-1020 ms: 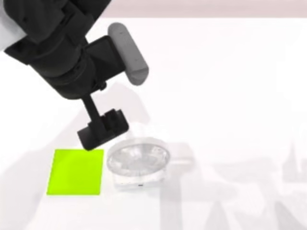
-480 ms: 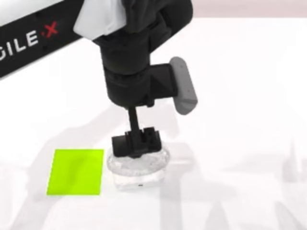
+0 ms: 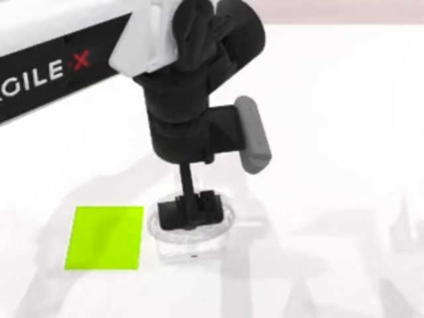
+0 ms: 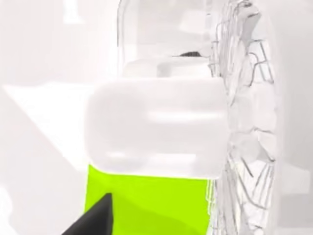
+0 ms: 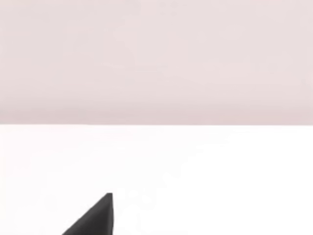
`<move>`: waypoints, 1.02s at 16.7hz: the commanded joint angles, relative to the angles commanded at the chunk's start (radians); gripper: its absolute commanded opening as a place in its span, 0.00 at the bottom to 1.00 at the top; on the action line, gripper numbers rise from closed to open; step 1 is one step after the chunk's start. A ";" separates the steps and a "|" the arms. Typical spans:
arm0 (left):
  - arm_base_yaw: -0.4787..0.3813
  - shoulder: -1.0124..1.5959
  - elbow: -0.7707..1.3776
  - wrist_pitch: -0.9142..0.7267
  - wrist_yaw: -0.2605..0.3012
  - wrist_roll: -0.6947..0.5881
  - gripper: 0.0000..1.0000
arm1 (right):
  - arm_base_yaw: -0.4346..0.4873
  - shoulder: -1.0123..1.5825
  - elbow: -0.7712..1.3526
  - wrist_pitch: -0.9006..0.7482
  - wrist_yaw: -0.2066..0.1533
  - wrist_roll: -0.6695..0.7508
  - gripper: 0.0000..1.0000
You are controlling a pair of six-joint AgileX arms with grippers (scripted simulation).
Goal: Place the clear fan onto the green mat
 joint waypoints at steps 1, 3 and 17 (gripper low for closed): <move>0.000 0.000 -0.033 0.033 0.000 0.000 1.00 | 0.000 0.000 0.000 0.000 0.000 0.000 1.00; 0.000 0.001 -0.084 0.084 0.000 0.000 1.00 | 0.000 0.000 0.000 0.000 0.000 0.000 1.00; 0.000 0.001 -0.095 0.096 0.000 0.000 0.25 | 0.000 0.000 0.000 0.000 0.000 0.000 1.00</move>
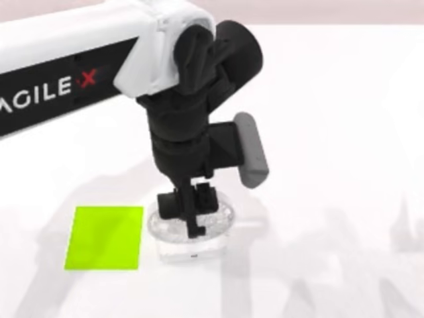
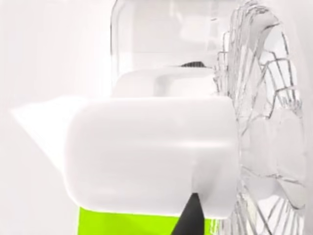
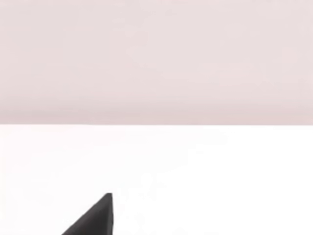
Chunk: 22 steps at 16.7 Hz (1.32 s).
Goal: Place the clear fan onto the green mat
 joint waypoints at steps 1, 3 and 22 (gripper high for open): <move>0.000 0.000 0.000 0.000 0.000 0.000 0.17 | 0.000 0.000 0.000 0.000 0.000 0.000 1.00; 0.000 0.000 0.000 0.000 0.000 0.000 0.02 | 0.000 0.000 0.000 0.000 0.000 0.000 1.00; 0.018 -0.005 0.205 -0.199 0.001 -0.002 0.00 | 0.000 0.000 0.000 0.000 0.000 0.000 1.00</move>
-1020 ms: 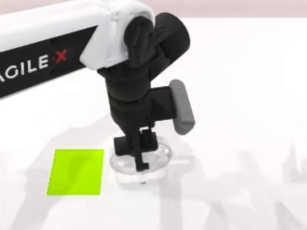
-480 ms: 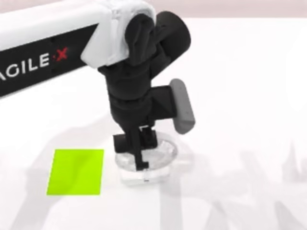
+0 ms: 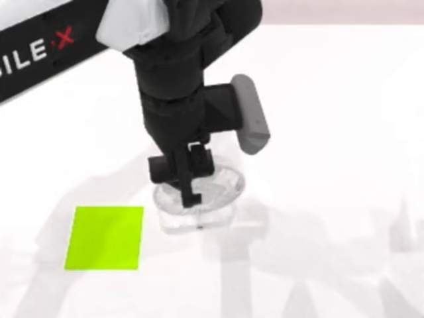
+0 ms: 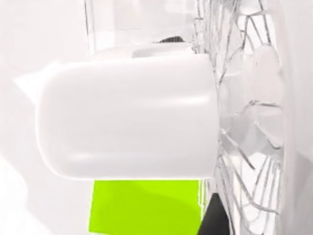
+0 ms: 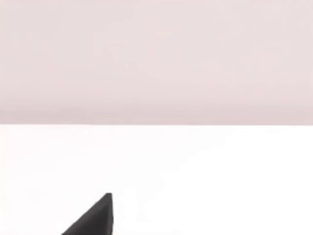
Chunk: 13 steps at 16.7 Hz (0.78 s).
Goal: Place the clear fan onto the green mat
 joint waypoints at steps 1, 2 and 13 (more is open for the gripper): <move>0.000 0.000 0.000 0.000 0.000 0.000 0.00 | 0.000 0.000 0.000 0.000 0.000 0.000 1.00; -0.005 -0.001 -0.003 0.003 0.000 0.002 0.00 | 0.000 0.000 0.000 0.000 0.000 0.000 1.00; 0.299 -0.203 -0.269 0.033 0.025 0.443 0.00 | 0.000 0.000 0.000 0.000 0.000 0.000 1.00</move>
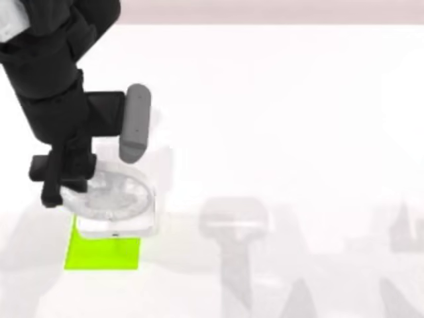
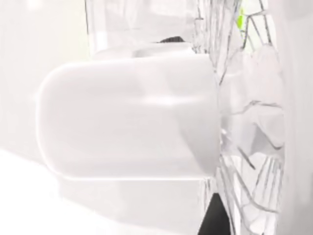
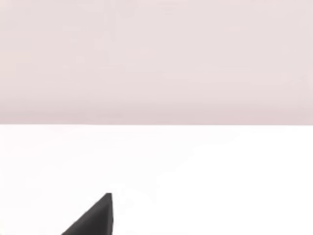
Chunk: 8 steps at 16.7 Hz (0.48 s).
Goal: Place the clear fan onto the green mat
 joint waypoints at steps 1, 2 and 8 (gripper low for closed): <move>0.035 -0.024 -0.031 0.004 0.003 0.048 0.00 | 0.000 0.000 0.000 0.000 0.000 0.000 1.00; 0.065 -0.045 -0.058 0.008 0.005 0.087 0.00 | 0.000 0.000 0.000 0.000 0.000 0.000 1.00; 0.113 -0.080 -0.101 0.016 0.009 0.144 0.00 | 0.000 0.000 0.000 0.000 0.000 0.000 1.00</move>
